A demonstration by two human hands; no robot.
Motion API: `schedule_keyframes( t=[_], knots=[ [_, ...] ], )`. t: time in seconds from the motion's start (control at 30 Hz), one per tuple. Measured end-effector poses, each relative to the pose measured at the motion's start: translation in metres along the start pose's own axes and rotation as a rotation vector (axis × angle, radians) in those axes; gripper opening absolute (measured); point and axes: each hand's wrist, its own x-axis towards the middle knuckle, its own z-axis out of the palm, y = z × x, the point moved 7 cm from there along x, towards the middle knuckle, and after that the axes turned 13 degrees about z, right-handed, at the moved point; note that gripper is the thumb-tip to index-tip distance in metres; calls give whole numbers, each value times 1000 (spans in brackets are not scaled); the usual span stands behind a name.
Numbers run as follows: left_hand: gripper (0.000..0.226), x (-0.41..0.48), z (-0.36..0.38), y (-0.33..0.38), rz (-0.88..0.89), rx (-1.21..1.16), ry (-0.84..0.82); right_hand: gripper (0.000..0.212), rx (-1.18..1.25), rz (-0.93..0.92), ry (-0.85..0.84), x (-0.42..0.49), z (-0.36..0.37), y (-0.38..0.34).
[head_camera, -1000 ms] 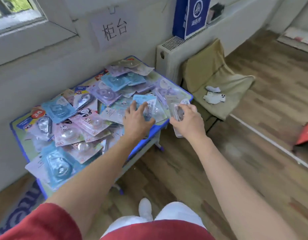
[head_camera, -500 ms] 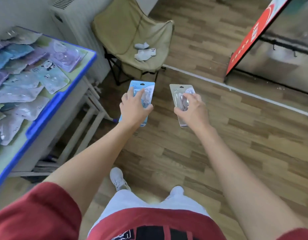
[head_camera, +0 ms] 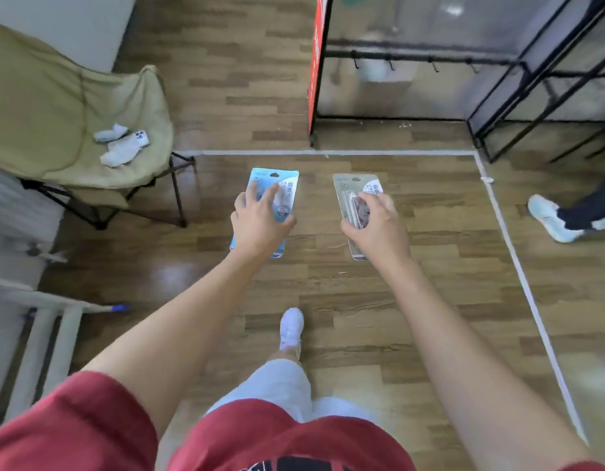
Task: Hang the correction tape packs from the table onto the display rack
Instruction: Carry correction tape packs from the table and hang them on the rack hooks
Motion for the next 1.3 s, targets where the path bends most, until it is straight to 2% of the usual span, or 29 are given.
schedule_keyframes(
  t=[0.33, 0.6, 0.93, 1.07, 1.3],
  knots=[
    [61, 167, 56, 108, 157, -27, -40, 56, 14, 139, 139, 143, -90, 44],
    [60, 280, 74, 186, 267, -17, 62, 56, 59, 161, 238, 252, -158, 55],
    [64, 420, 106, 290, 220, -8, 233, 56, 78, 12, 271, 429, -242, 77],
    [64, 469, 109, 333, 160, -20, 308, 55, 54, -90, 260, 496, -282, 74],
    [62, 538, 100, 383, 138, -47, 425, 55, 147, -210, 235, 587, -328, 56]
  ],
)
